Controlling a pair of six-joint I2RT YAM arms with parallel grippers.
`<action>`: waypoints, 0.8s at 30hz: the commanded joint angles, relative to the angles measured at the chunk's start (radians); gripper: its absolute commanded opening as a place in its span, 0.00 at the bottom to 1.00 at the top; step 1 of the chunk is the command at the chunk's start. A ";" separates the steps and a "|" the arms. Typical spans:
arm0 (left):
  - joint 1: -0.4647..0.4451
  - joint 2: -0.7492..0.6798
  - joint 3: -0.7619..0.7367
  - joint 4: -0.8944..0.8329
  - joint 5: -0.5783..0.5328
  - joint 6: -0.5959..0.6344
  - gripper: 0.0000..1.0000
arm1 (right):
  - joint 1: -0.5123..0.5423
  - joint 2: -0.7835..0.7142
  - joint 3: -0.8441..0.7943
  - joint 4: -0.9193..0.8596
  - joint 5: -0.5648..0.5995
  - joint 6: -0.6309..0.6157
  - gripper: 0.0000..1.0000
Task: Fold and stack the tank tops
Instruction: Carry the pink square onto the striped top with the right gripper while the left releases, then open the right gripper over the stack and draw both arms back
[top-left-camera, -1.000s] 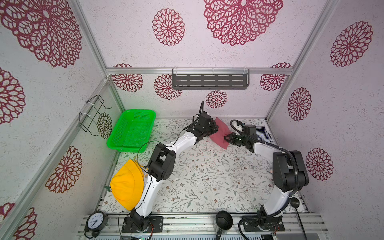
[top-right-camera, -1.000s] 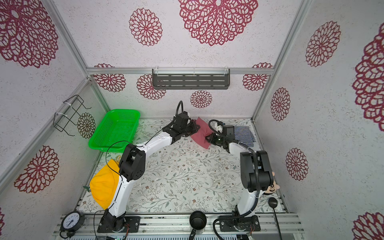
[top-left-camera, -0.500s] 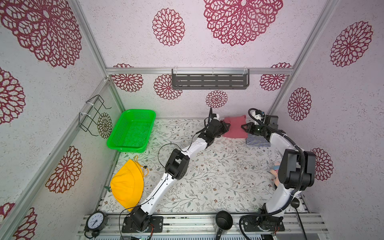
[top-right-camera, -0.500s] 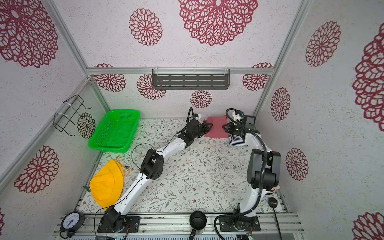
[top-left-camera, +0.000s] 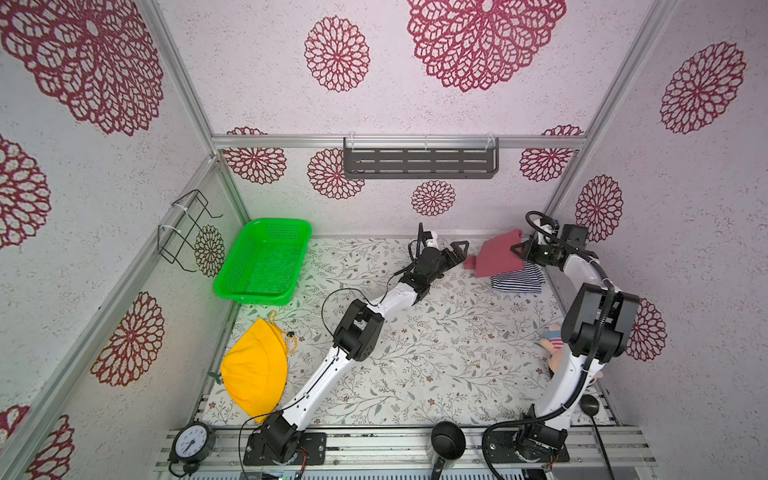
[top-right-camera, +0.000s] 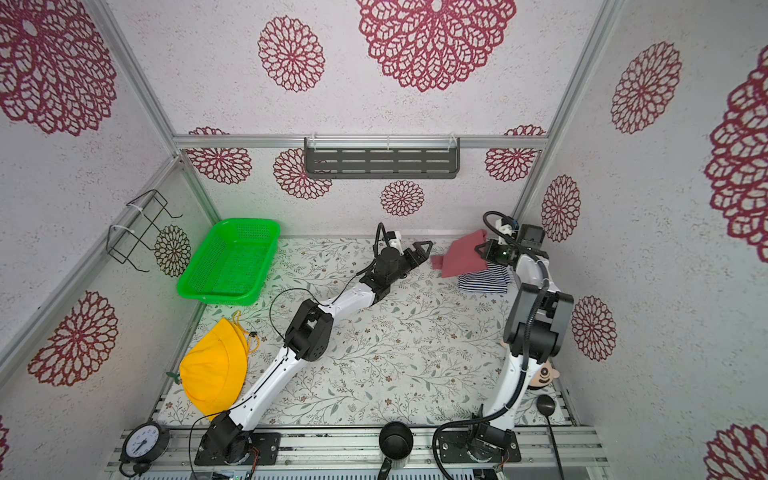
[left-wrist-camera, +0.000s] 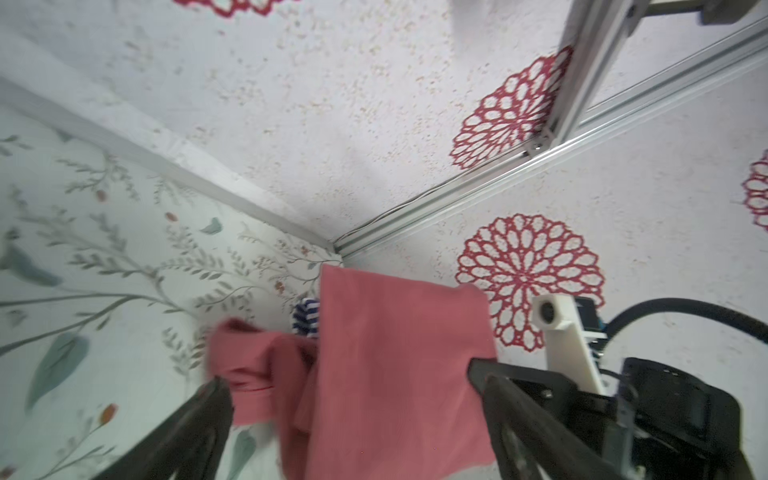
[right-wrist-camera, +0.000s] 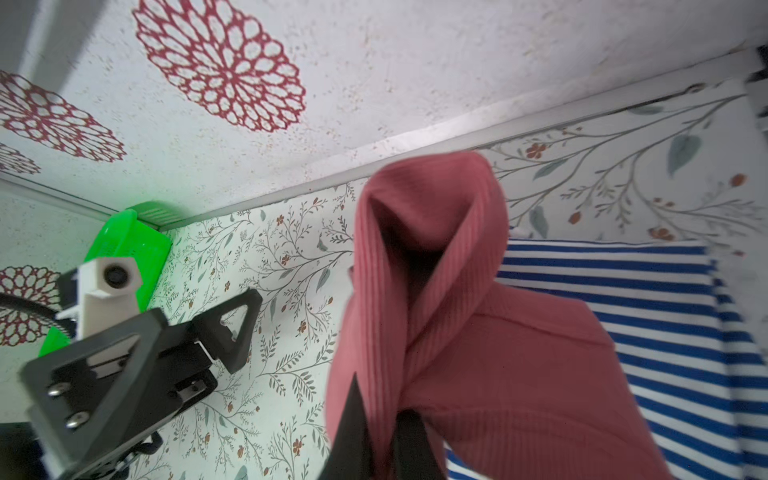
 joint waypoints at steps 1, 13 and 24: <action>0.019 -0.117 -0.097 0.095 -0.002 -0.003 0.97 | -0.038 0.009 0.055 0.011 -0.093 -0.052 0.00; 0.057 -0.336 -0.452 0.184 0.021 -0.063 0.98 | -0.109 0.176 0.081 -0.097 -0.165 -0.085 0.00; 0.181 -0.749 -0.803 -0.089 -0.066 0.189 0.97 | -0.138 0.033 0.055 -0.051 0.051 -0.054 0.99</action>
